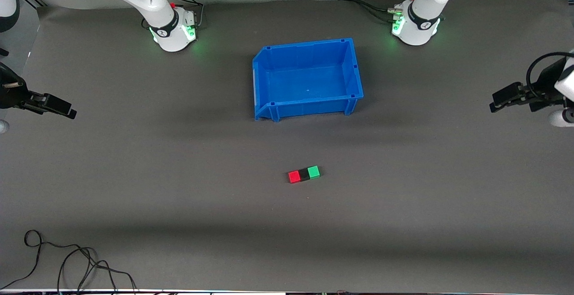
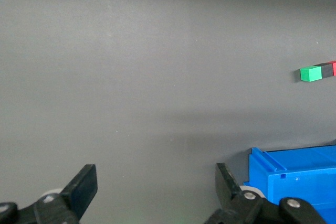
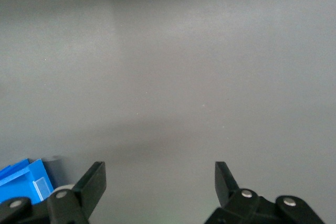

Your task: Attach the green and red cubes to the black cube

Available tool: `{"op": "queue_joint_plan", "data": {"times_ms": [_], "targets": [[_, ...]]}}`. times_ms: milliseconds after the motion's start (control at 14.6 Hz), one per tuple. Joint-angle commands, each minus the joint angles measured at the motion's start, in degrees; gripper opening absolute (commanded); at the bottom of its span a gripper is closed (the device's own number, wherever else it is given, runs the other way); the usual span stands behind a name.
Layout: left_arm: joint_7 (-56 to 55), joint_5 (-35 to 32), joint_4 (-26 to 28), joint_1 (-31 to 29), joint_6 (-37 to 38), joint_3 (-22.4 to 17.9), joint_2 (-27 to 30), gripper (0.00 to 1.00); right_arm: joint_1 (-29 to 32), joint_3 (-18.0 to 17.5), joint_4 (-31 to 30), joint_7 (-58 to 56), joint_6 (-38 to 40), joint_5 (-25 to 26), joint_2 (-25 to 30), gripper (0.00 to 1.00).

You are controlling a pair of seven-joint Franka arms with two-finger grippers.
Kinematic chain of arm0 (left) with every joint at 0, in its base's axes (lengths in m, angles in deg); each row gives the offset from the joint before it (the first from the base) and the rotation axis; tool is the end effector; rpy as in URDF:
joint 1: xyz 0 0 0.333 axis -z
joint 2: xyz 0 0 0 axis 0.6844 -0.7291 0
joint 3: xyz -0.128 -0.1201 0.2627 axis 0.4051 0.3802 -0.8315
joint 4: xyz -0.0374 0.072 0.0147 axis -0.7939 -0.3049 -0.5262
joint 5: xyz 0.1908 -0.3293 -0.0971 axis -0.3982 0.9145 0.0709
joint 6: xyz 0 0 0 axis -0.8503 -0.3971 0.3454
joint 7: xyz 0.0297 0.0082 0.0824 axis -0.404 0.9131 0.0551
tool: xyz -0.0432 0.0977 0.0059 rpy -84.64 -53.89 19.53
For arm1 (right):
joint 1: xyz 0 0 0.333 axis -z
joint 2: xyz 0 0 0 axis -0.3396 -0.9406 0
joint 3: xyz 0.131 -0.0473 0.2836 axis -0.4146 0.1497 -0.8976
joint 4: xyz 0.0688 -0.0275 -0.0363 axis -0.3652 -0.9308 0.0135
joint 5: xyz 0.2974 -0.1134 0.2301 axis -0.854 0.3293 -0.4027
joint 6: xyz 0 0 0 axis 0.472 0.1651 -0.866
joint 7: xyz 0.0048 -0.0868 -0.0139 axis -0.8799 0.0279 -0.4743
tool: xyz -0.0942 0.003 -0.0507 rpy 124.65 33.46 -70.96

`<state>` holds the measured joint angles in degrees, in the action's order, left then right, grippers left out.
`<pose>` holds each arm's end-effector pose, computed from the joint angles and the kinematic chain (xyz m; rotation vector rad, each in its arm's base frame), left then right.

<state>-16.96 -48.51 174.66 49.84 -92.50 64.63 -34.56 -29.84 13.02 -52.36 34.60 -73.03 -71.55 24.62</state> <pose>0.5601 -0.0071 0.6027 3.0804 0.0359 -0.0347 0.5600 -0.0428 0.5911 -3.1109 0.3006 0.0831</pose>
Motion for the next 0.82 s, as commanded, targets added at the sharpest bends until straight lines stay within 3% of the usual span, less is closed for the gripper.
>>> {"op": "queue_joint_plan", "data": {"times_ms": [0,206,274,411,617,754], "targets": [[-1.08,-1.21,5.49,-0.94,-2.33,1.82,4.5,1.0,-0.82,0.53,-1.31,-1.1,-0.84,1.38,1.1,0.92],[-1.17,-1.21,5.06,-1.12,-1.45,3.05,4.76,1.0,0.66,-0.52,-1.31,-1.1,-0.76,1.38,1.01,0.93],[-1.78,-1.21,4.36,-1.21,-1.36,3.22,4.33,1.0,3.28,-2.7,-1.31,-1.1,-0.67,1.2,1.09,0.93],[-1.87,-1.12,1.99,-1.12,0.03,3.22,3.1,1.0,11.18,-11.04,-1.49,-1.01,-0.06,1.2,1.53,0.93],[-1.61,-1.21,0.57,-1.12,1.98,3.05,2.48,1.0,17.52,-17.9,-1.49,-0.39,0.12,1.2,1.89,0.93],[-1.08,-1.64,0.57,-1.12,2.85,2.96,2.57,1.0,18.07,-18.81,-1.75,-0.3,0.21,1.37,2.5,0.93]]}}
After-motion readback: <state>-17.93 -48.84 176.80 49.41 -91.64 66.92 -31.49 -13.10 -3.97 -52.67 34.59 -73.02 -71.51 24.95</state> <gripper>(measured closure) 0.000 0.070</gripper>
